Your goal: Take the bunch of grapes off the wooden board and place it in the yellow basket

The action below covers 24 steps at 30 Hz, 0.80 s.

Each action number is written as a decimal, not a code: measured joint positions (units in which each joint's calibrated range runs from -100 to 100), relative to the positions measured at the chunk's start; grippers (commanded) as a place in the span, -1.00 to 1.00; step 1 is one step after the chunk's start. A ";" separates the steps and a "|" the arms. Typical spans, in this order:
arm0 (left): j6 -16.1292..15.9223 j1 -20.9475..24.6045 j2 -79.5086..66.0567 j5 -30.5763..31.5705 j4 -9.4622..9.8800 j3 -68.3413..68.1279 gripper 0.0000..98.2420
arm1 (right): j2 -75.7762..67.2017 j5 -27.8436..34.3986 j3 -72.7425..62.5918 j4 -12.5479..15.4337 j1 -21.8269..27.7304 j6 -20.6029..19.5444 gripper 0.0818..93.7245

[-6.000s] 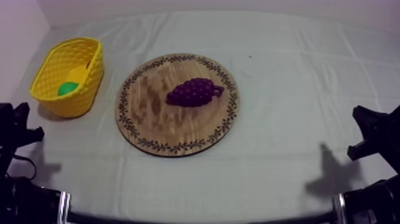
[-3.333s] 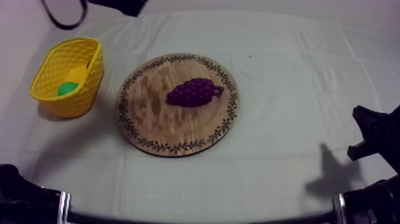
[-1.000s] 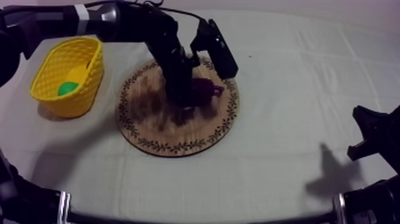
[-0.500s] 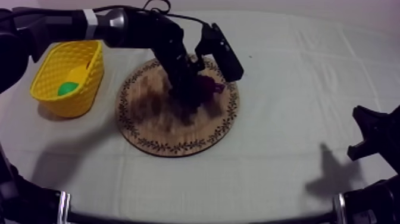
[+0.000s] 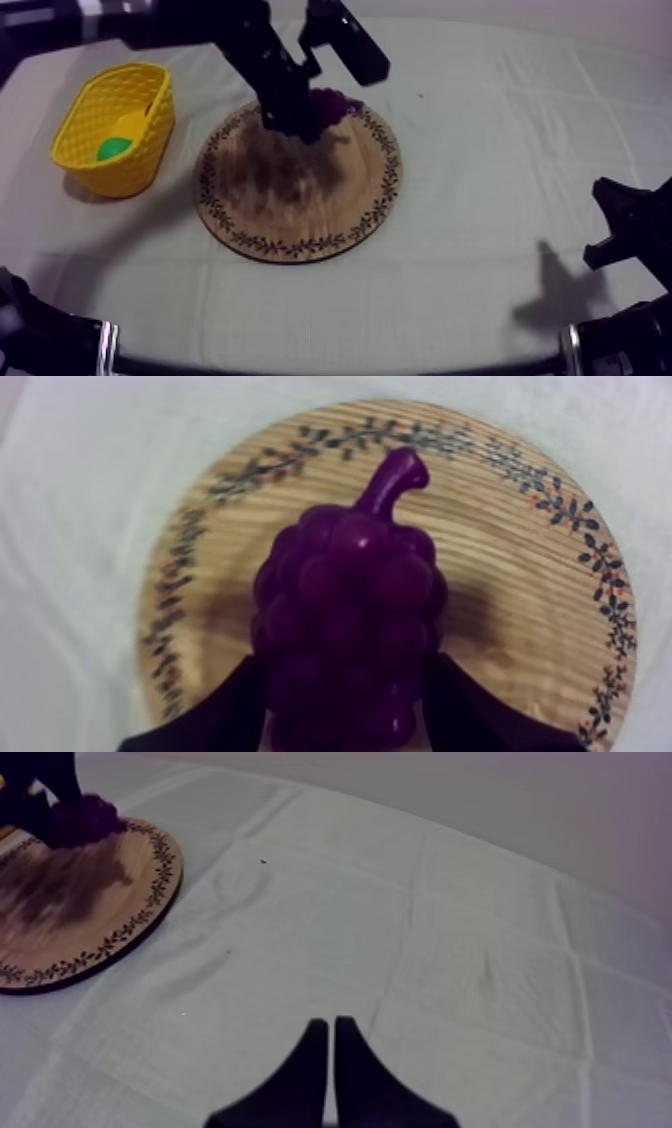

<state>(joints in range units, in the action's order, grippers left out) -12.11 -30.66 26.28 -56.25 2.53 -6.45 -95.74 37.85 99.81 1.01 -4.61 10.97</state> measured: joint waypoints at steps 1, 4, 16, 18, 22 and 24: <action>0.09 0.42 -1.65 -1.47 -0.05 -0.50 -0.28 | 0.00 0.00 0.00 0.00 0.00 0.00 -0.99; 0.28 1.99 -7.09 -5.78 -0.24 -3.54 -0.27 | 0.00 0.00 0.00 0.00 0.00 0.00 -0.99; 3.62 12.73 -32.23 -20.26 -0.10 -9.50 -0.16 | 0.00 0.00 0.00 0.00 0.00 0.00 -0.99; 4.95 15.25 -35.43 -20.52 0.45 -8.72 -0.17 | 0.00 0.00 0.00 0.00 0.00 0.00 -0.99; 7.84 20.20 -38.59 -17.08 2.10 -10.08 -0.21 | 0.00 0.00 0.00 0.00 0.00 0.00 -0.99; 9.05 22.20 -38.57 -15.64 3.08 -11.84 -0.22 | 0.00 0.00 0.00 0.00 0.00 0.00 -0.99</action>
<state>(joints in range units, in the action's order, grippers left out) -3.05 -8.47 -12.29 -71.90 5.60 -18.29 -95.74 37.85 99.81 1.01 -4.61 10.97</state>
